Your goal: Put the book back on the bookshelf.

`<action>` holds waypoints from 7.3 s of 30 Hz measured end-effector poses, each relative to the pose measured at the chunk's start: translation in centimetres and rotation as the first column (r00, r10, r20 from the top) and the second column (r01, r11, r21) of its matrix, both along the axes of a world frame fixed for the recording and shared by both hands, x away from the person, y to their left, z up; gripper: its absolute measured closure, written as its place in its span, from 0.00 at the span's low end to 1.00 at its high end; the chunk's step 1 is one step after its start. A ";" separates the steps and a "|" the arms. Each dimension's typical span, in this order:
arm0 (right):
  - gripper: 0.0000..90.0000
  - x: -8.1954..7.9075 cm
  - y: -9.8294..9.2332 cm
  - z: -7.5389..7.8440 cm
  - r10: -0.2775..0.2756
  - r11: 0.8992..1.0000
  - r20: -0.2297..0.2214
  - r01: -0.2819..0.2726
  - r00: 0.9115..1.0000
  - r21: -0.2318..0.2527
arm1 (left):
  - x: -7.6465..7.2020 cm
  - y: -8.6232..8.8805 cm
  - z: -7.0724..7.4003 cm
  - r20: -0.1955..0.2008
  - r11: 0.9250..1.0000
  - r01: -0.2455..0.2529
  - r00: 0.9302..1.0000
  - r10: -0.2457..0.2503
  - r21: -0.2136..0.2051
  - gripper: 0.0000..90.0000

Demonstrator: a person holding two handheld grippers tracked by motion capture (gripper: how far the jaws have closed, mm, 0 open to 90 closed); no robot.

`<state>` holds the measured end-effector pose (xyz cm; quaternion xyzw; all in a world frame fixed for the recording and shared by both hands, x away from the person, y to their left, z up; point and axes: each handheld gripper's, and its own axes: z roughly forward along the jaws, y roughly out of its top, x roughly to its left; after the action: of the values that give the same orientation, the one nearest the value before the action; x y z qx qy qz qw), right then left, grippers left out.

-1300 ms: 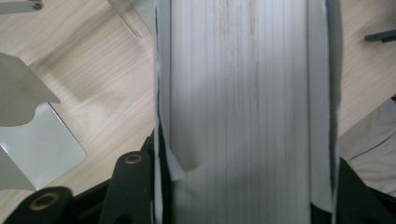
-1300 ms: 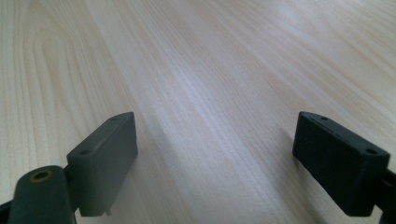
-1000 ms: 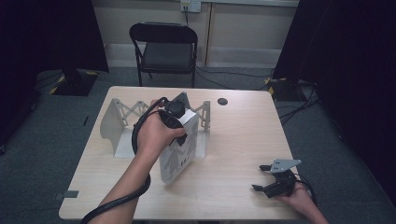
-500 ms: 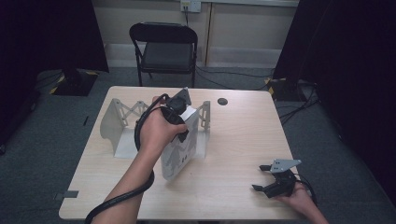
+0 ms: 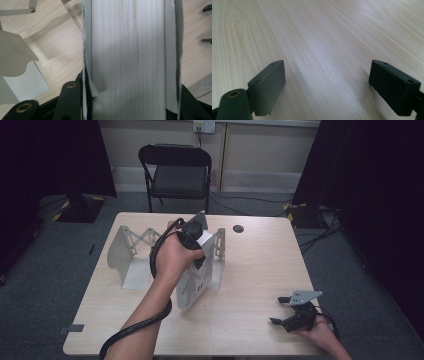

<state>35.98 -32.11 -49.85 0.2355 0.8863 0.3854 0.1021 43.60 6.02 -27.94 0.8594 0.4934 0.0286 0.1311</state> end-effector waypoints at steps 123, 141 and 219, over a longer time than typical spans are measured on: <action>0.15 0.0 0.0 0.0 0.002 1.000 0.001 -0.002 1.000 0.000 | 5.5 -4.1 -2.8 0.065 0.984 -0.176 0.982 0.176 -0.017 0.59; 0.15 0.0 0.0 0.0 0.002 1.000 0.000 -0.002 1.000 0.000 | 5.6 -4.0 -3.1 0.082 0.980 -0.195 0.977 0.197 -0.032 0.59; 0.14 0.0 0.0 0.0 0.002 1.000 -0.002 -0.002 1.000 0.000 | 2.9 -2.8 -3.0 0.100 0.991 -0.052 0.993 0.064 -0.121 0.23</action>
<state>35.99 -32.08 -49.86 0.2348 0.8867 0.3853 0.1008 46.49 3.27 -30.91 0.8329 0.5114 0.0476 0.2061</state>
